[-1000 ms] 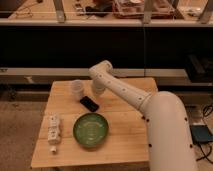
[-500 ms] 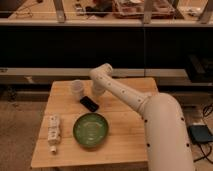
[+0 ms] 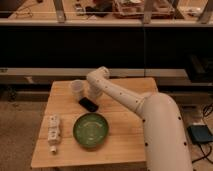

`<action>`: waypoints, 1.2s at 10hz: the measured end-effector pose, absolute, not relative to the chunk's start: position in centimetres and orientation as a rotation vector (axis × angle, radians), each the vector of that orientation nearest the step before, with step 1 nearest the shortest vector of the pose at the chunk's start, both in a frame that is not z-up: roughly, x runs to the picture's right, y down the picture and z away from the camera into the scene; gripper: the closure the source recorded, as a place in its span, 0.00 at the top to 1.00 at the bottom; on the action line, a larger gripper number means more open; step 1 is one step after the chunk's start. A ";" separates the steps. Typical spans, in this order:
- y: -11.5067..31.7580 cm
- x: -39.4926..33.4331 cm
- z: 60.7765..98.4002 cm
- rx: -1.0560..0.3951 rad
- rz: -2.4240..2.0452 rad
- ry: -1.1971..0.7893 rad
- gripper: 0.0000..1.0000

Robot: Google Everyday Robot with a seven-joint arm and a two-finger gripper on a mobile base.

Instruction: Push the eraser across the table

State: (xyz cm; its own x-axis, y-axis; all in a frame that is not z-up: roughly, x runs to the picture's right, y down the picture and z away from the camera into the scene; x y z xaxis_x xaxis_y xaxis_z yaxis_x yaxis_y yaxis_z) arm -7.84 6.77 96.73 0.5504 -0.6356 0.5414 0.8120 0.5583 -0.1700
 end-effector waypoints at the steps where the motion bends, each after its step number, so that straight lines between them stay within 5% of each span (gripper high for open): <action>1: 6.8 -8.5 96.4 -0.428 -0.901 -0.466 0.05; 12: 10.1 -12.9 92.0 -0.447 -1.101 -0.622 0.05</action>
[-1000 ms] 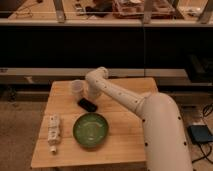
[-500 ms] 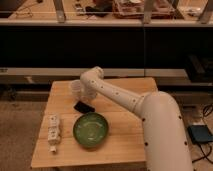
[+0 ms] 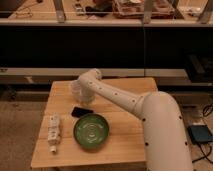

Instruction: Push the eraser across the table

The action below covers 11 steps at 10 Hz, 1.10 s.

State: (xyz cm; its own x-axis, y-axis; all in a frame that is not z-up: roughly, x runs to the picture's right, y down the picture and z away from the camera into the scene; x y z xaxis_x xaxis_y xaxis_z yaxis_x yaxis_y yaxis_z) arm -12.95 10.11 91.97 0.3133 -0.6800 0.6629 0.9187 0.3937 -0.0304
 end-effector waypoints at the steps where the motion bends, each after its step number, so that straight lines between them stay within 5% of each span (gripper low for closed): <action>1: 10.3 -13.3 91.6 -0.450 -1.111 -0.639 0.05; 11: 13.4 -13.5 89.1 -0.509 -1.195 -0.729 0.05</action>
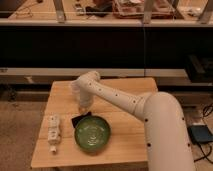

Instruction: Push the eraser across the table

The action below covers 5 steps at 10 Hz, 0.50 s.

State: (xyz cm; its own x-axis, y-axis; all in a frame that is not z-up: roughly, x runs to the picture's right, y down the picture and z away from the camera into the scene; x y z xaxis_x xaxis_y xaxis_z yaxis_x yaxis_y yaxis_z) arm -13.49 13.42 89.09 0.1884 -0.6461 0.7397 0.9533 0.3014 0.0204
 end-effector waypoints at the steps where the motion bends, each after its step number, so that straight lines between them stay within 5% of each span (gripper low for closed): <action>1: 13.7 -13.3 88.9 -0.516 -1.198 -0.738 0.05; 5: 14.7 -12.3 88.0 -0.534 -1.197 -0.762 0.05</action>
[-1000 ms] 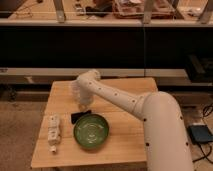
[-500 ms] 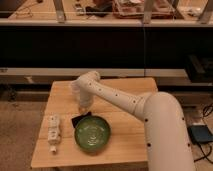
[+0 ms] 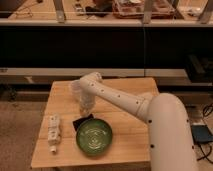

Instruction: Push the eraser across the table

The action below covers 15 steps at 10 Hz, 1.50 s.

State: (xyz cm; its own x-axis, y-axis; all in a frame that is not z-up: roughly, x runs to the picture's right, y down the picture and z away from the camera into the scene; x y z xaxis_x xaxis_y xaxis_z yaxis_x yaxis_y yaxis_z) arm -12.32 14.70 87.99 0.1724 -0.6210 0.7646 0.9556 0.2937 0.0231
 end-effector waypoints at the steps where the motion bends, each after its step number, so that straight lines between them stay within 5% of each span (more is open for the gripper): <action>1: 14.9 -12.1 87.7 -0.537 -1.198 -0.767 0.05; 9: 16.6 -10.7 85.9 -0.569 -1.217 -0.797 0.05; 15: 14.1 -6.7 86.7 -0.498 -1.107 -0.682 0.05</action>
State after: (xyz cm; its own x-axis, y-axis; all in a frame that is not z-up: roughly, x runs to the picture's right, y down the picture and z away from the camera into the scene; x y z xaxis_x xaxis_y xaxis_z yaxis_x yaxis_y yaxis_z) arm -6.71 14.08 86.66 0.2828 -0.6384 0.7158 0.9265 0.3750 -0.0316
